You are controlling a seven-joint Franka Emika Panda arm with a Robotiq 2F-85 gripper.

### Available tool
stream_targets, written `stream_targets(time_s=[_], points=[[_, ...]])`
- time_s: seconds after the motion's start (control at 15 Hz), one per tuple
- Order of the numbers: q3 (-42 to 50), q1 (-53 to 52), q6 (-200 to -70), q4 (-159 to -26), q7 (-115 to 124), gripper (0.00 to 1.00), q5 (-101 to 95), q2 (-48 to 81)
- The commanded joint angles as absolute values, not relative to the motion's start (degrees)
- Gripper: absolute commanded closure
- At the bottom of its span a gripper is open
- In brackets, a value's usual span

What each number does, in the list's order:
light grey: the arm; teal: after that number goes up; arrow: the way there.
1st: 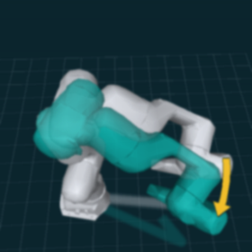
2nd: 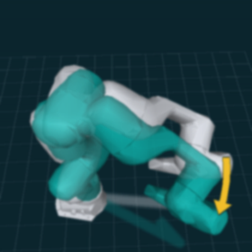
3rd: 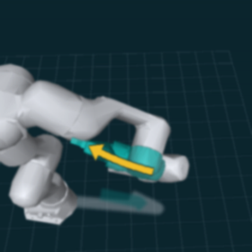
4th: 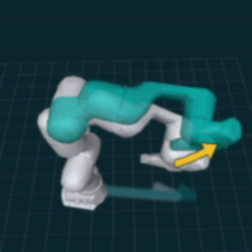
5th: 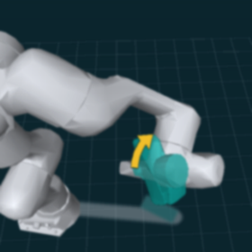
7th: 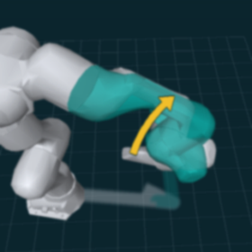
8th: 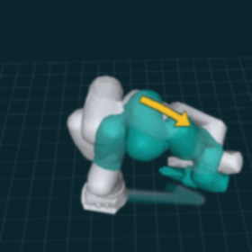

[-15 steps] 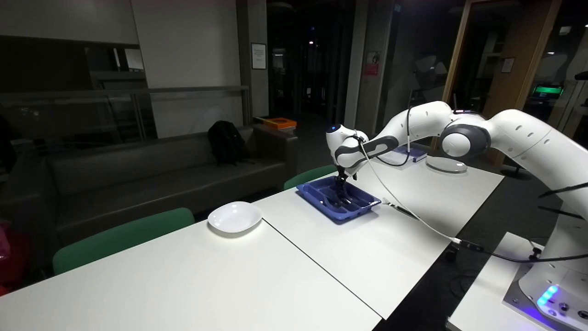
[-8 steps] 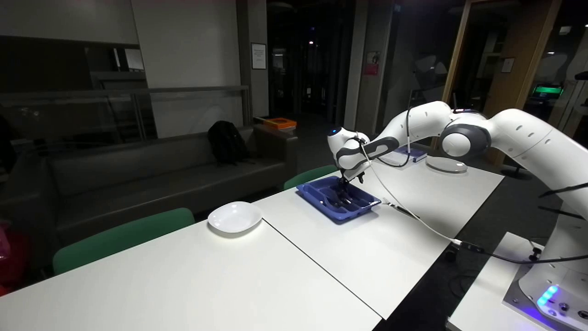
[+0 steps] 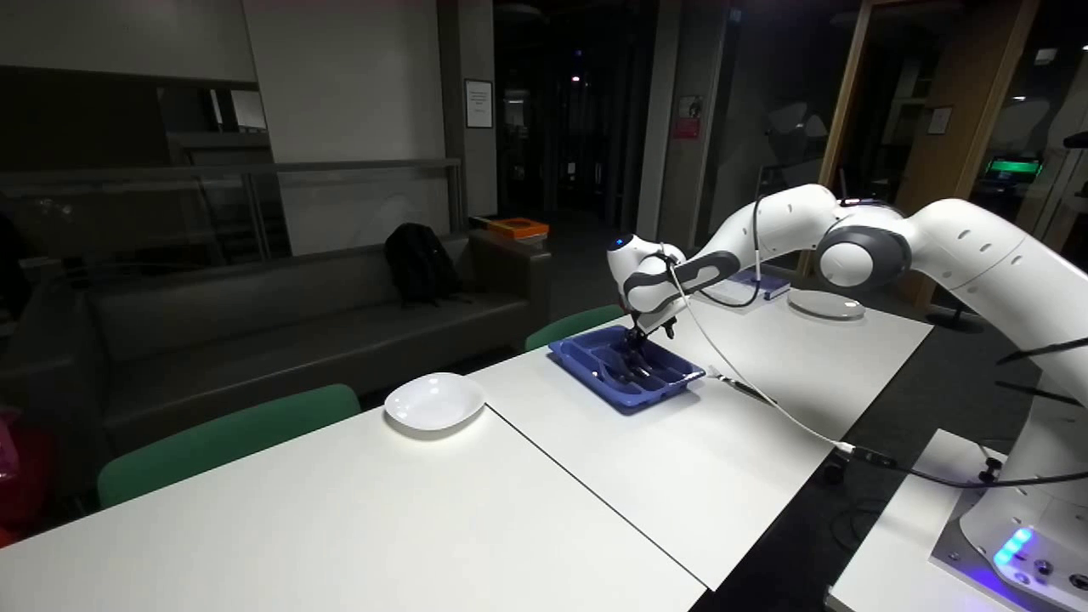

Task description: Remove two forks from the tray

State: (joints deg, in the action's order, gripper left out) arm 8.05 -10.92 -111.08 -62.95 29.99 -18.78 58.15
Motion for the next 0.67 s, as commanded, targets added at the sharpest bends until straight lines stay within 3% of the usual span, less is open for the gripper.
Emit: stream_targets(time_s=[0.0, 0.6], points=[[8.9, -11.5, -111.0, -62.9, 29.7, 0.00, -18.0, 58.2], [8.8, -11.4, -112.9, -64.1, 30.6, 0.00, -17.5, 59.4]])
